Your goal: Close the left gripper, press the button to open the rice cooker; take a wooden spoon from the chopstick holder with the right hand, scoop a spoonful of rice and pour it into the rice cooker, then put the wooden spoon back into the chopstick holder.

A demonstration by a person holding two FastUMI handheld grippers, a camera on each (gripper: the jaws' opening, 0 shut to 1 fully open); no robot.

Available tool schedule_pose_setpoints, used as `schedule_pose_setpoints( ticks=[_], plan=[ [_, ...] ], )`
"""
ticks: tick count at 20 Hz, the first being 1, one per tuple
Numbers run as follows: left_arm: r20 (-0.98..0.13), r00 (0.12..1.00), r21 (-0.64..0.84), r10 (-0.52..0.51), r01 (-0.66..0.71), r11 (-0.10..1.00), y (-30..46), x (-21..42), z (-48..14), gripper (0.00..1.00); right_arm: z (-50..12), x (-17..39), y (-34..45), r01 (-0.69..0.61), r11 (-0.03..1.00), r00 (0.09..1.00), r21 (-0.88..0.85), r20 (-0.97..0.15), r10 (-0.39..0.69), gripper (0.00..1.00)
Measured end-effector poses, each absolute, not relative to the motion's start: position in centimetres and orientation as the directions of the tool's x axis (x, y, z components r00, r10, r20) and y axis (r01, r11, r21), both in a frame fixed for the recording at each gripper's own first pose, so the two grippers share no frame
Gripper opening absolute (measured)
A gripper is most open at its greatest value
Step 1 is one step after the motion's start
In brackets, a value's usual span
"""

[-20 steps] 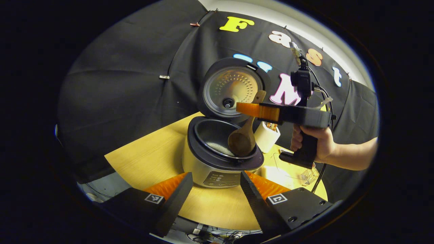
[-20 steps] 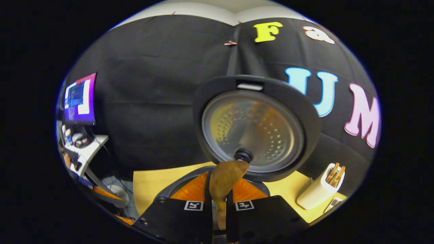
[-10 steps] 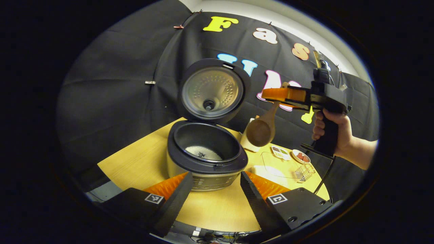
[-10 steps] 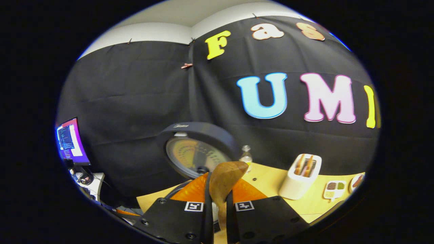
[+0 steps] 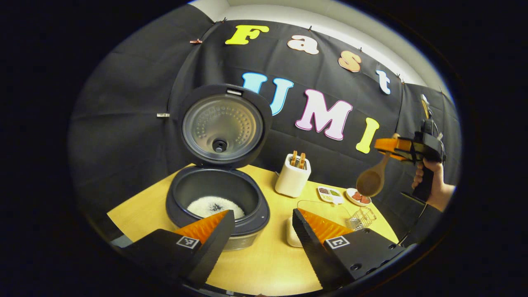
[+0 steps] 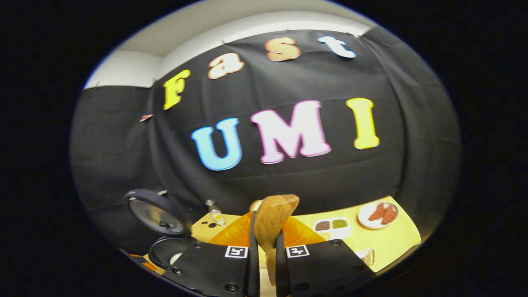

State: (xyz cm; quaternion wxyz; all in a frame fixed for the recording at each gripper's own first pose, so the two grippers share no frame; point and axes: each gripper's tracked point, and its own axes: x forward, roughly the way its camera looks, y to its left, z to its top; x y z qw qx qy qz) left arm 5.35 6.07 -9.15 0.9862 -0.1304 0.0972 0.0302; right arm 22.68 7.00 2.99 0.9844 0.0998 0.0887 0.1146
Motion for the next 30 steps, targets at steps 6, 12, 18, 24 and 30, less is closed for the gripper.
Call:
schedule_pose_setpoints(
  ticks=[6,12,18,24,30],
  plan=[
    [-0.219,0.974,-0.213,0.05,-0.097,0.972,3.3,7.0,-7.8,0.95,0.6,24.4,-4.7,0.013,0.955,0.979,0.295,-0.198,0.048,0.19],
    [-0.227,0.97,-0.193,0.093,-0.138,0.971,1.0,8.2,-6.7,0.95,-4.0,26.5,-11.7,0.158,0.912,0.955,0.379,-0.294,-0.044,0.19],
    [-0.275,0.952,-0.194,0.132,-0.189,0.963,-1.8,7.9,-7.1,0.95,-10.1,29.1,-13.4,0.206,0.893,0.922,0.399,-0.385,-0.041,0.19],
    [-0.289,0.941,-0.156,0.178,-0.229,0.961,-3.3,8.2,-6.4,0.95,-14.9,30.2,-13.2,0.202,0.891,0.892,0.407,-0.452,0.004,0.19],
    [-0.225,0.938,-0.096,0.264,-0.291,0.952,-2.0,9.1,-3.5,0.95,-16.7,30.3,-13.1,0.206,0.878,0.879,0.433,-0.477,0.029,0.2]
  ],
)
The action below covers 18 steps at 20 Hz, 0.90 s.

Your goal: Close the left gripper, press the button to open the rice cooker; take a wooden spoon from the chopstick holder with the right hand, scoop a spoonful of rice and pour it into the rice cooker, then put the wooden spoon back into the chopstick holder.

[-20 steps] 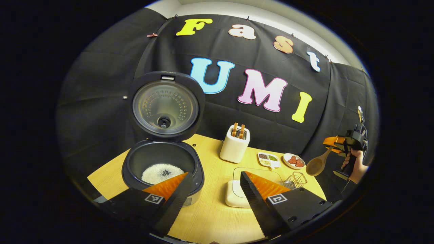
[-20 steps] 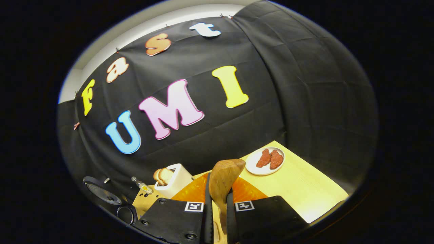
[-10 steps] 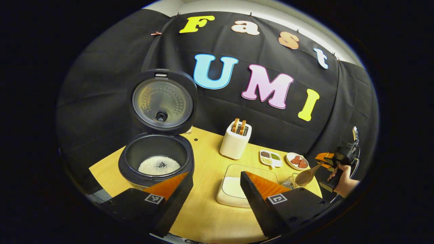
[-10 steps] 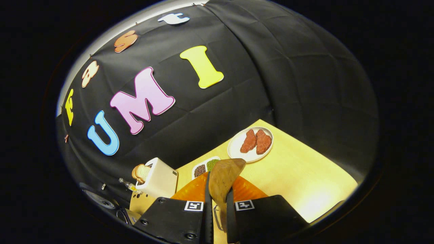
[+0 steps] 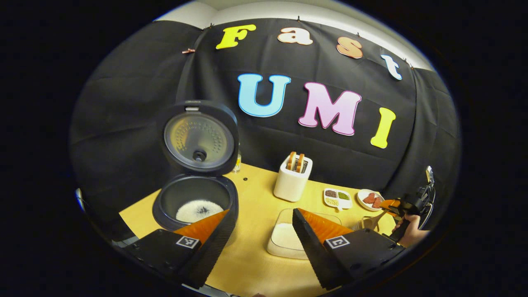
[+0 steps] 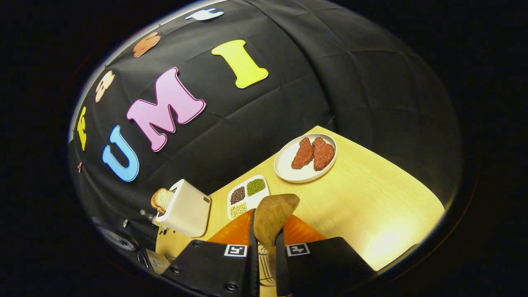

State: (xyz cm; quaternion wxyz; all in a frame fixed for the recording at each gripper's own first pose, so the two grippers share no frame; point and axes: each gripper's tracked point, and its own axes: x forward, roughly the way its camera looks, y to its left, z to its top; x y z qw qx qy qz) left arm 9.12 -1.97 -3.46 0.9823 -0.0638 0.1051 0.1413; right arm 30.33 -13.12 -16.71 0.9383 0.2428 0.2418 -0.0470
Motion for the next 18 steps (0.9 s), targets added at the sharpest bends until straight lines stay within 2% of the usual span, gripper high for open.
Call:
schedule_pose_setpoints(
  ticks=[5,6,7,9,13,18],
  plan=[
    [-0.142,0.921,-0.076,0.362,-0.375,0.924,0.9,8.8,-0.2,0.95,-16.5,29.4,-13.4,0.178,0.878,0.884,0.444,-0.463,0.055,0.25],
    [-0.12,0.917,-0.078,0.381,-0.391,0.917,1.6,8.5,0.6,0.95,-16.3,29.2,-13.4,0.17,0.879,0.886,0.446,-0.459,0.061,0.36],
    [-0.101,0.912,-0.076,0.399,-0.407,0.91,2.3,8.3,1.2,0.95,-15.9,28.9,-13.5,0.165,0.883,0.887,0.439,-0.458,0.061,0.7],
    [-0.063,0.895,-0.078,0.441,-0.445,0.892,4.3,7.7,2.6,0.95,-15.6,28.1,-14.6,0.181,0.906,0.886,0.384,-0.463,0.019,1.0],
    [0.058,0.892,-0.063,0.449,-0.446,0.893,7.3,7.2,6.8,0.95,-11.5,24.6,-16.1,0.185,0.945,0.926,0.269,-0.369,-0.076,0.98],
    [0.14,0.893,0.046,0.428,-0.438,0.898,11.7,8.3,10.2,0.95,-6.3,17.0,-16.4,0.232,0.966,0.95,0.117,-0.242,-0.199,0.98]
  ],
)
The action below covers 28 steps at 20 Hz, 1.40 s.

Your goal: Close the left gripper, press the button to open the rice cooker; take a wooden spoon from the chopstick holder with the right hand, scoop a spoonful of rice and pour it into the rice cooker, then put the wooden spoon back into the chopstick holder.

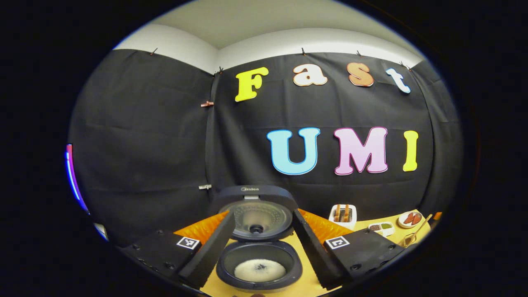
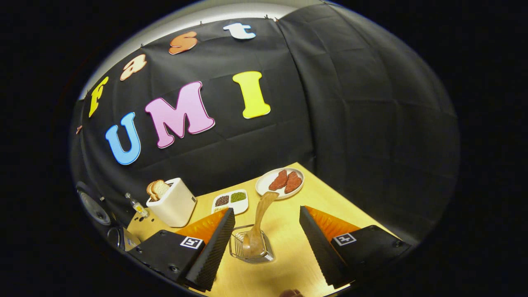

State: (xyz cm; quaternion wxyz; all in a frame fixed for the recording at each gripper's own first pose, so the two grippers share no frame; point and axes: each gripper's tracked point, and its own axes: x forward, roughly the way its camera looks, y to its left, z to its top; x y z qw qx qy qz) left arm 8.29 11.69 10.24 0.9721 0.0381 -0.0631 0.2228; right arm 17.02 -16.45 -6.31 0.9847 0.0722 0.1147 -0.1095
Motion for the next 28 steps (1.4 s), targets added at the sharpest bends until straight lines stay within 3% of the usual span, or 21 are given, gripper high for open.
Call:
schedule_pose_setpoints(
  ticks=[4,9,12,17,21,22,28],
  plan=[
    [0.203,0.908,0.016,0.367,-0.378,0.926,14.5,10.9,11.9,0.95,-3.0,11.0,-13.8,0.233,0.968,0.965,0.092,-0.146,-0.218,0.98],
    [0.341,0.889,0.088,0.306,-0.355,0.931,17.9,14.8,15.6,0.92,-2.6,3.6,-10.8,0.242,0.97,0.964,0.023,-0.12,-0.238,0.98],
    [0.365,0.894,0.109,0.26,-0.318,0.942,18.6,17.4,16.0,0.92,-2.8,-0.2,-8.5,0.23,0.973,0.965,0.024,-0.134,-0.225,0.98],
    [0.324,0.92,0.149,0.221,-0.28,0.948,19.9,20.8,14.9,0.95,-1.9,-2.6,-7.2,0.239,0.971,0.964,0.013,-0.125,-0.236,0.98],
    [0.24,0.931,0.12,0.275,-0.31,0.943,20.8,22.1,12.1,0.95,-1.5,-2.0,-6.5,0.251,0.967,0.962,0.044,-0.125,-0.244,0.98],
    [0.255,0.928,0.117,0.273,-0.31,0.944,20.6,22.0,12.7,1.0,-1.3,-1.8,-6.2,0.248,0.967,0.963,0.052,-0.12,-0.241,0.99],
    [0.153,0.943,0.063,0.294,-0.306,0.95,18.8,18.5,10.3,1.0,-5.0,-0.9,-3.4,0.201,0.977,0.961,0.071,-0.208,-0.182,0.98]
  ],
)
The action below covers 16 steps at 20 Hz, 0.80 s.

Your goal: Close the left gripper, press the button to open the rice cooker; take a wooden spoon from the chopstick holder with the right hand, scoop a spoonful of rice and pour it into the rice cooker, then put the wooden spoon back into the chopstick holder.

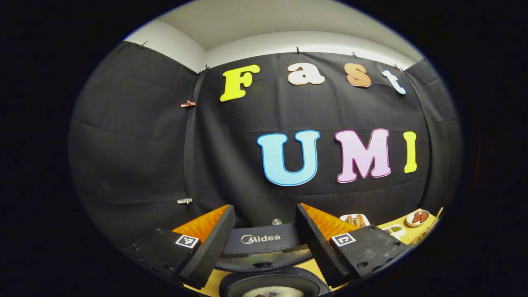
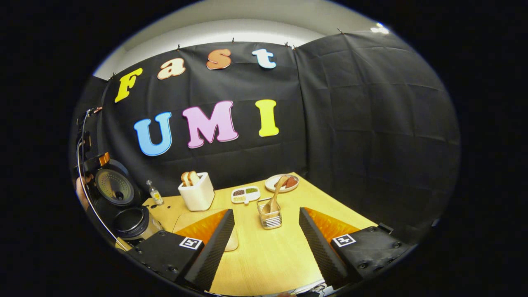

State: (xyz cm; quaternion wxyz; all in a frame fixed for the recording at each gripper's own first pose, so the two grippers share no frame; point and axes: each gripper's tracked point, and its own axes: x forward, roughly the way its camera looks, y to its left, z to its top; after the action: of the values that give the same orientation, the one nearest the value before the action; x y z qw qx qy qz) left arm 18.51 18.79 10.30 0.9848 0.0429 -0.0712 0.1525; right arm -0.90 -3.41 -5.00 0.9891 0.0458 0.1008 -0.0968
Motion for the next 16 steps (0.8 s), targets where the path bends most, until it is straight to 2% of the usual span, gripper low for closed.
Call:
schedule_pose_setpoints(
  ticks=[4,10,16],
  plan=[
    [0.059,0.953,0.081,0.298,-0.302,0.95,16.4,14.9,7.2,1.0,-6.5,0.3,-0.6,0.136,0.986,0.964,0.097,-0.244,-0.109,0.99],
    [-0.143,0.948,0.009,0.286,-0.288,0.958,13.8,10.5,-0.5,1.0,-7.8,1.3,2.0,0.047,0.995,0.963,0.092,-0.268,-0.021,0.99],
    [-0.312,0.912,0.023,0.268,-0.274,0.961,12.5,8.8,-9.8,1.0,-9.3,1.6,2.2,0.02,0.996,0.954,0.088,-0.301,0.007,0.98]
  ],
)
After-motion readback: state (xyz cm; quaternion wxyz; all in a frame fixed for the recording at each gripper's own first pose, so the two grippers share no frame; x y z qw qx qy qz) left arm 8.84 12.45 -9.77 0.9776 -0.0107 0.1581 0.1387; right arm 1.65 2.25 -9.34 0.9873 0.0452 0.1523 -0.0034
